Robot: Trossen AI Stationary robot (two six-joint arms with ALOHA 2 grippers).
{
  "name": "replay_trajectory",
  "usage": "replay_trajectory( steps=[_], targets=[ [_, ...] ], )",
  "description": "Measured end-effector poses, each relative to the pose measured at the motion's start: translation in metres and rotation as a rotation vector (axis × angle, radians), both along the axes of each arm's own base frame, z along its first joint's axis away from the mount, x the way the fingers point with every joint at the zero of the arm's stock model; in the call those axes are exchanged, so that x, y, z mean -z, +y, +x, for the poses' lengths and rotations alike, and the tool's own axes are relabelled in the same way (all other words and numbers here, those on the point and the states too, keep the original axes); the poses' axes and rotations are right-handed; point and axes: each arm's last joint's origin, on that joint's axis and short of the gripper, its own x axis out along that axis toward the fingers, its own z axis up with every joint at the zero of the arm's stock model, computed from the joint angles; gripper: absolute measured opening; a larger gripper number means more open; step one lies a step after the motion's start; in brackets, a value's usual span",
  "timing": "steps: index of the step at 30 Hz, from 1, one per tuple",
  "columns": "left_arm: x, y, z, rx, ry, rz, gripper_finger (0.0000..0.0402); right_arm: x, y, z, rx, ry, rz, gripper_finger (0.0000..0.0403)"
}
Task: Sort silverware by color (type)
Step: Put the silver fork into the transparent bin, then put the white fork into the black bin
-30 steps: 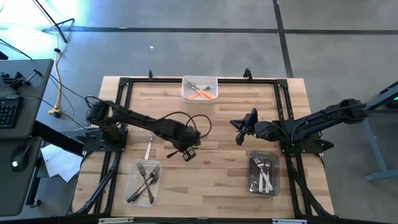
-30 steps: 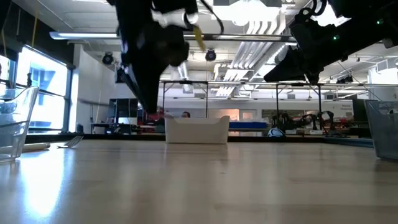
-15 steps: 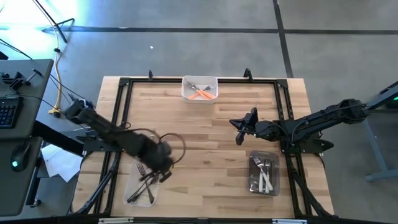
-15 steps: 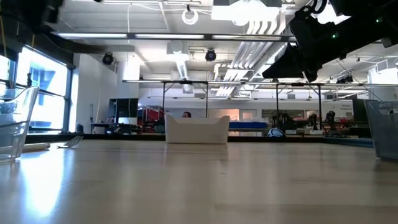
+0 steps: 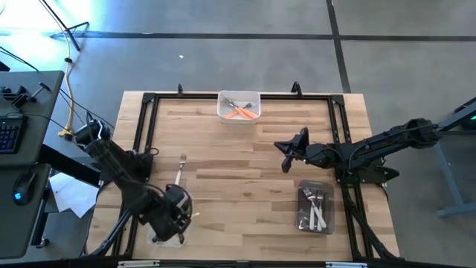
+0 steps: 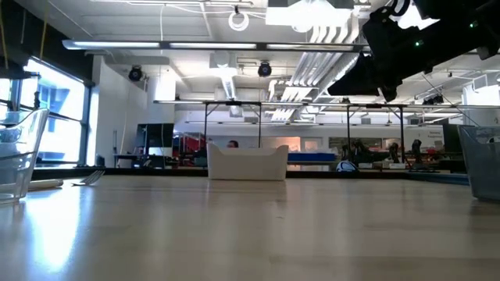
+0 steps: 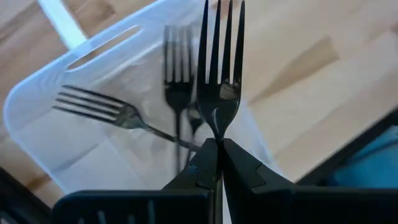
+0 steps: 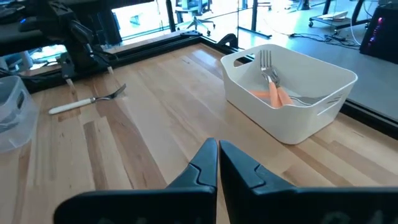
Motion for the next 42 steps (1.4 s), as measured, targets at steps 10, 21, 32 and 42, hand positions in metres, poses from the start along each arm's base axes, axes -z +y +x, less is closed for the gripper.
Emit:
replay_trajectory(
  steps=[10,21,32,42],
  targets=[
    [0.028,-0.005,-0.007,0.022,0.047,0.003,0.0001,0.0,-0.002,0.0,0.01,-0.003,0.005,0.0],
    [0.049,0.001,-0.005,0.0,0.064,0.059,0.0001,0.0,-0.002,0.0,0.008,-0.002,-0.001,0.0],
    [0.063,0.007,-0.009,-0.013,0.04,0.107,0.0001,0.0,-0.002,0.0,0.008,0.002,-0.001,0.0],
    [0.062,0.003,-0.007,0.028,0.058,0.048,0.0049,0.0,-0.002,0.0,0.008,0.001,-0.001,0.0]
  ],
)
